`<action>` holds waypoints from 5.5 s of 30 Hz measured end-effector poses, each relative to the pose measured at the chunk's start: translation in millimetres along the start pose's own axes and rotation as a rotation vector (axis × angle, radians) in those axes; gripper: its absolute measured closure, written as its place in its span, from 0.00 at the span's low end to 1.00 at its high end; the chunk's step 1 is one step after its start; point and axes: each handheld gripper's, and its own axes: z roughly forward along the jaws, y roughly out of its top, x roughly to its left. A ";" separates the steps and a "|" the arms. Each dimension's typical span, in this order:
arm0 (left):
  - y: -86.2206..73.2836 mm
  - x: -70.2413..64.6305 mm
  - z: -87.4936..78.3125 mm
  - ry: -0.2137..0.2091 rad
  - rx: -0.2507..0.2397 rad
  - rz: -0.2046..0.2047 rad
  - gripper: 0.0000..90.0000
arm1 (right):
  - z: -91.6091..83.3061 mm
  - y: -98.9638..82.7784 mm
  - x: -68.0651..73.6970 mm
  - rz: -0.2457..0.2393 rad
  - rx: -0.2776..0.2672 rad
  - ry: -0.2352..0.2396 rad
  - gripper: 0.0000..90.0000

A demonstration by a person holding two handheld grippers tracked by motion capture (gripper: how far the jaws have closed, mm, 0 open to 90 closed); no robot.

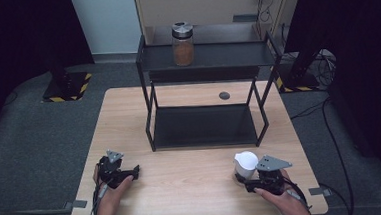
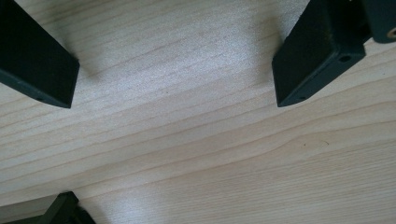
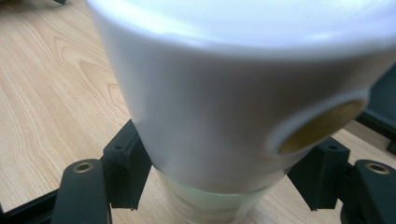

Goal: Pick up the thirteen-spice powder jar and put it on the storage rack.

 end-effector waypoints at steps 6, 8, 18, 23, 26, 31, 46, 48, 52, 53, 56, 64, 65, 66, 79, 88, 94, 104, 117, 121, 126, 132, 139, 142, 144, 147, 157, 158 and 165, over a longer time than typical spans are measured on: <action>0.1 -0.6 -0.2 0.001 0.000 -0.002 0.00 | -1.3 11.6 -13.0 -0.035 -0.005 0.040 0.35; -0.1 -0.7 -0.2 0.001 0.000 -0.002 0.00 | -0.9 18.4 -16.3 -0.045 -0.010 0.048 0.35; 0.2 -0.4 -0.1 -0.001 0.001 -0.002 0.00 | -10.0 61.3 -31.7 -0.083 -0.041 0.076 0.35; 0.2 -0.4 -0.2 -0.001 0.001 -0.002 0.00 | -12.8 80.7 -37.8 -0.082 -0.045 0.075 0.35; 0.1 -0.4 -0.2 -0.001 0.001 -0.002 0.00 | -13.6 89.1 -40.6 -0.083 -0.043 0.078 0.35; 0.1 -0.6 -0.2 -0.001 0.001 -0.002 0.00 | -15.3 105.1 -48.4 -0.082 -0.037 0.085 0.35; 1.2 -0.5 0.9 -0.004 0.001 0.000 0.00 | -30.5 178.9 -67.9 -0.100 -0.041 0.099 0.35; 1.2 -0.5 0.9 -0.004 0.001 0.001 0.00 | -32.8 189.9 -68.8 -0.101 -0.037 0.097 0.35; 1.4 -0.4 1.1 -0.005 0.001 0.001 0.00 | -38.2 211.0 -70.3 -0.108 -0.032 0.095 0.35; 1.4 -0.4 1.2 -0.005 0.001 0.001 0.00 | -39.6 215.6 -70.5 -0.114 -0.033 0.093 0.35; 1.6 -0.4 1.2 -0.006 0.001 0.002 0.00 | -43.9 229.8 -72.1 -0.130 -0.033 0.092 0.35; 1.5 -0.5 1.3 -0.006 0.001 0.002 0.00 | -50.7 250.4 -78.9 -0.150 -0.044 0.104 0.35; 1.6 -0.4 1.3 -0.006 0.001 0.002 0.00 | -51.5 252.5 -79.5 -0.152 -0.044 0.106 0.35; 1.5 -0.4 1.3 -0.006 0.001 0.002 0.00 | -52.3 254.2 -80.3 -0.152 -0.045 0.108 0.35; 1.6 -0.4 1.3 -0.006 0.001 0.002 0.00 | -66.9 281.4 -88.2 -0.167 -0.069 0.116 0.35; 1.3 -0.6 1.4 -0.006 -0.001 0.000 0.00 | -71.1 304.0 -86.5 -0.169 -0.085 0.102 0.35; 1.3 -0.4 1.4 -0.006 -0.001 0.002 0.00 | -69.0 317.9 -85.9 -0.165 -0.084 0.093 0.35; 1.6 -0.6 1.3 -0.005 0.001 0.001 0.00 | -66.9 331.0 -89.7 -0.152 -0.087 0.083 0.35; 1.7 -0.6 1.2 -0.005 0.002 0.001 0.00 | -61.3 343.2 -98.6 -0.114 -0.099 0.045 0.35; 1.7 -0.6 1.2 -0.005 0.001 0.001 0.00 | -57.9 346.6 -100.3 -0.101 -0.103 0.036 0.35; 1.7 -0.6 1.3 -0.005 0.001 0.001 0.00 | -51.1 349.3 -103.7 -0.089 -0.106 0.030 0.35; 1.7 -0.6 1.2 -0.005 0.001 0.001 0.00 | -42.8 354.7 -107.3 -0.083 -0.107 0.017 0.35; 1.5 -0.4 1.3 -0.006 0.000 0.002 0.00 | -34.5 358.0 -110.9 -0.069 -0.108 0.000 0.35; 1.5 -0.4 1.3 -0.006 0.000 0.002 0.00 | -30.4 358.7 -112.8 -0.067 -0.103 -0.004 0.35; 1.5 -0.4 1.3 -0.006 0.000 0.002 0.00 | -28.4 358.4 -114.2 -0.062 -0.105 -0.006 0.35; 1.5 -0.4 1.3 -0.006 0.000 0.002 0.00 | -25.8 359.2 -115.2 -0.057 -0.102 -0.012 0.35; 1.5 0.0 1.3 -0.012 0.000 0.008 0.00 | -16.1 362.7 -111.6 -0.064 -0.094 -0.019 0.35; 1.5 0.1 1.3 -0.012 0.001 0.009 0.00 | -15.2 362.6 -111.5 -0.063 -0.094 -0.022 0.35; 1.5 0.1 1.2 -0.013 0.001 0.009 0.00 | -10.7 360.5 -113.5 -0.053 -0.092 -0.035 0.35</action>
